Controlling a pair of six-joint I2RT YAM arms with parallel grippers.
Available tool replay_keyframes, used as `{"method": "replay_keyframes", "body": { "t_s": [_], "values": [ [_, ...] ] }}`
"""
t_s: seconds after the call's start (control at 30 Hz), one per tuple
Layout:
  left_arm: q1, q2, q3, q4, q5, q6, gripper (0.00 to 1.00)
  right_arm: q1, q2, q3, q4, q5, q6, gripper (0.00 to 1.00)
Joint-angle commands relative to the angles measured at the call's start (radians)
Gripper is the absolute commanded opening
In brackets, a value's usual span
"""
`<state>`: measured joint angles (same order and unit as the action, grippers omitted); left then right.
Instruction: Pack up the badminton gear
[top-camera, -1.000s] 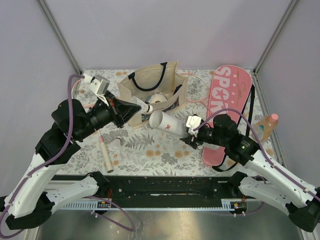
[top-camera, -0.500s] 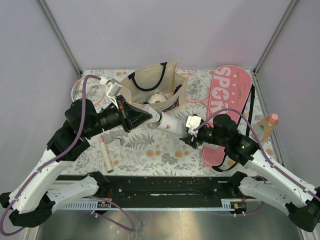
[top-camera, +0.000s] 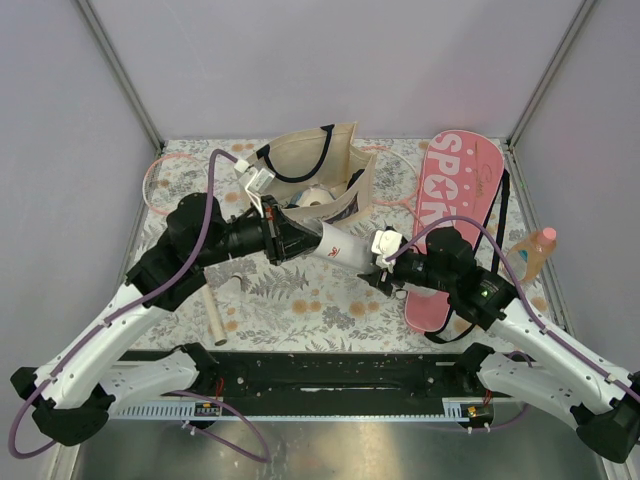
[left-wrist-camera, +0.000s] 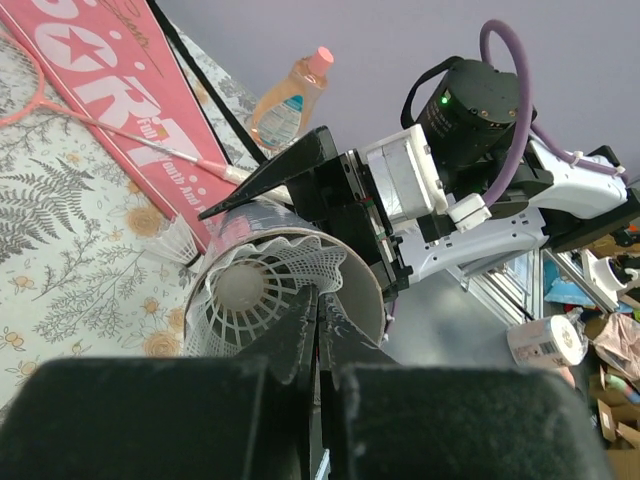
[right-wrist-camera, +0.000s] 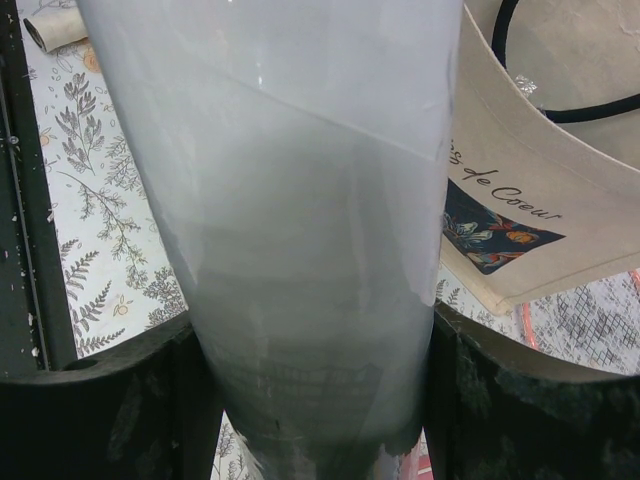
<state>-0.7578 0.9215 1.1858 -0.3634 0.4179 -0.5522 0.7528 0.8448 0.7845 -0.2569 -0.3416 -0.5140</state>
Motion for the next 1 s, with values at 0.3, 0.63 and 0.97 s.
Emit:
{"method": "replay_keyframes", "body": {
  "t_s": [0.3, 0.63, 0.97],
  "values": [
    [0.002, -0.012, 0.047, -0.015, 0.049, 0.014, 0.42, 0.008, -0.012, 0.004, 0.107, 0.001, 0.014, 0.59],
    [0.003, -0.098, 0.132, -0.078, -0.024, 0.058, 0.65, 0.010, -0.039, -0.028, 0.149, 0.041, 0.089, 0.59],
    [0.002, -0.061, 0.084, -0.207, -0.162, 0.179, 0.68, 0.008, -0.116, 0.007, 0.220, 0.521, 0.413, 0.59]
  ]
}}
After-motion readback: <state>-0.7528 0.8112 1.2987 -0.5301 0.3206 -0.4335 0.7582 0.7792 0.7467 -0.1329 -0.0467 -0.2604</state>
